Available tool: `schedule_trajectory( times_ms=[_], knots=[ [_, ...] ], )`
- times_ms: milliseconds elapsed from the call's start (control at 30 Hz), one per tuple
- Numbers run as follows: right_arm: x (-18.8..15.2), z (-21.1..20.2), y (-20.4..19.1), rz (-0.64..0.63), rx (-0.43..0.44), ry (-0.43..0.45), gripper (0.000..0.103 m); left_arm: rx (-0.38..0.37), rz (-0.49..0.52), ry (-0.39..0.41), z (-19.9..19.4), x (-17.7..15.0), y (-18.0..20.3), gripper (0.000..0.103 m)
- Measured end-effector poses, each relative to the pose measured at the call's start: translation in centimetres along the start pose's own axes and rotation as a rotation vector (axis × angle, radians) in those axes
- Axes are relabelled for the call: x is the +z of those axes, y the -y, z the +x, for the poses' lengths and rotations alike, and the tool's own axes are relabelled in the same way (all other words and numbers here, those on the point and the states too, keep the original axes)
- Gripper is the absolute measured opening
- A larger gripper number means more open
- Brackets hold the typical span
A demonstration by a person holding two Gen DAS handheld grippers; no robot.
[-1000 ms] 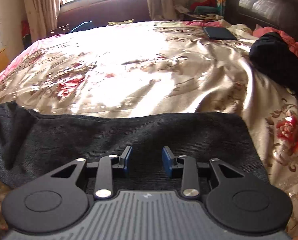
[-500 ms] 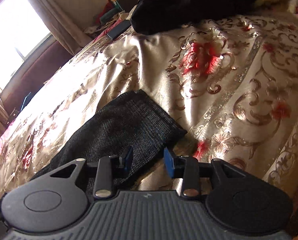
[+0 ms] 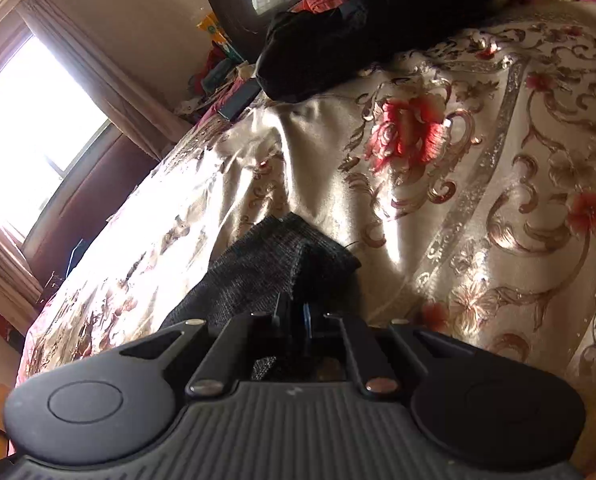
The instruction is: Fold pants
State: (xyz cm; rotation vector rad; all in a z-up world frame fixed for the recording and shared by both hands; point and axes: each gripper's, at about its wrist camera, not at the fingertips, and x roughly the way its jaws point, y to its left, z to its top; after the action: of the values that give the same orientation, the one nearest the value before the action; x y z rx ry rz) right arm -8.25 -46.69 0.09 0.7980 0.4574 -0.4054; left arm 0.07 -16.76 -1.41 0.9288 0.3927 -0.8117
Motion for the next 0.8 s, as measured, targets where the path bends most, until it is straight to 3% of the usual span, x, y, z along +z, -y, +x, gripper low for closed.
schedule_trajectory(
  times_ms=[200,333,433,633,800],
  knots=[
    [-1.1,1.4,1.6,0.043,-0.061,-0.053,0.010,0.019,0.047,0.011,-0.2,-0.2,0.7,0.045],
    [-1.1,-0.7,0.4,-0.019,-0.116,0.000,0.016,0.022,0.068,0.021,-0.5,-0.5,0.9,0.045],
    [-0.5,-1.6,-0.4,-0.081,-0.109,0.027,0.018,0.016,0.049,0.022,-0.4,-0.5,0.7,0.045],
    [0.1,0.3,0.0,-0.022,-0.087,-0.022,0.018,0.017,0.035,0.020,-0.4,-0.5,0.6,0.045],
    [-0.6,-1.2,-0.2,-0.064,-0.149,0.030,0.024,0.017,0.037,0.027,-0.3,-0.6,0.6,0.045]
  ],
)
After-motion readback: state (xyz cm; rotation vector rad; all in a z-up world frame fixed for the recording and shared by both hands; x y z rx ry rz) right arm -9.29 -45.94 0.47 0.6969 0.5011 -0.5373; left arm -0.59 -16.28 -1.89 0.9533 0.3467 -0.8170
